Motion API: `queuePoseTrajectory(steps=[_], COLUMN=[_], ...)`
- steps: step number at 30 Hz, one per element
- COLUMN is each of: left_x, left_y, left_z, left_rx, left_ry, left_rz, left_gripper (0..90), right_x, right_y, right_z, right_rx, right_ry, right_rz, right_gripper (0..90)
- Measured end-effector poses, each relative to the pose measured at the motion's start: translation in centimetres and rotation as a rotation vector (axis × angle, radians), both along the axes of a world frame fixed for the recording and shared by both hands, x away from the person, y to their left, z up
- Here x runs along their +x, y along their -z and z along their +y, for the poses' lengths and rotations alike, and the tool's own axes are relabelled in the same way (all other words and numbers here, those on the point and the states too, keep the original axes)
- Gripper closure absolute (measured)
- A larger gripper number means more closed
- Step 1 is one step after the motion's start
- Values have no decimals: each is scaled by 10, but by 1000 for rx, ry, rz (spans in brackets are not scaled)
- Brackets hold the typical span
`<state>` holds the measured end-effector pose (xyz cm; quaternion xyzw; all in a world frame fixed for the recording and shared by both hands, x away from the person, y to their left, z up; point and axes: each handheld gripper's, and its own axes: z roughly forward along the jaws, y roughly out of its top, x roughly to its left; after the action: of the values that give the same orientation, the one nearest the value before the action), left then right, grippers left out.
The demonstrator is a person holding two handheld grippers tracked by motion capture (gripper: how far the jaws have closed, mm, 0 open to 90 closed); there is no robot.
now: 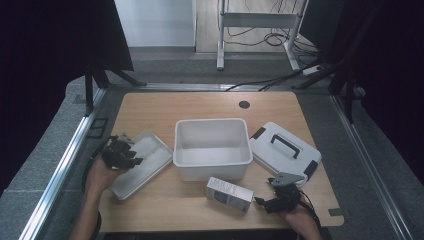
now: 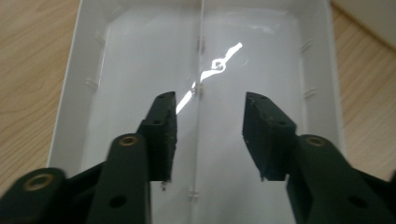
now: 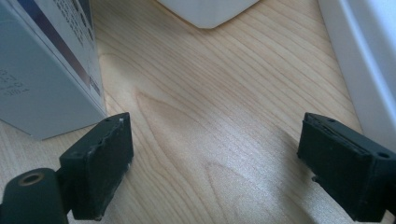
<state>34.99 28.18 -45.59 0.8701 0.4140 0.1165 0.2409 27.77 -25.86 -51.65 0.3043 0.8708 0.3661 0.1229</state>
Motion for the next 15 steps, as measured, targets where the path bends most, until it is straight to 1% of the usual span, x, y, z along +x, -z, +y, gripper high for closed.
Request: queuePoseTrajectory(steps=[1,2,7,8,12,14,15], left_x=[-4,-6,-23,-28,-43,-50,-54], left_y=[-2,-4,-8,-8,-5,-3,-2], left_z=[-3,-4,-17,-22,-36,-44,-48], left_rx=[-8,-10,-80,-96,-113,-113,-122], left_ry=[-7,-3,4,10,28,41,49], left_rz=[-20,-25,-53,-60,-69,-82,-86], left_gripper=[508,473,288,271,171,130,117], right_x=[0,0,0,0,0,0,0], right_y=[0,0,0,0,0,0,0], right_z=[0,0,1,1,1,0,0], right_rx=[-1,-2,-2,-3,-3,0,6], right_ry=[-1,-3,-7,-7,-7,-11,-13], right_rz=[0,0,3,2,2,0,0], right_gripper=[98,94,84,84,88,107,126])
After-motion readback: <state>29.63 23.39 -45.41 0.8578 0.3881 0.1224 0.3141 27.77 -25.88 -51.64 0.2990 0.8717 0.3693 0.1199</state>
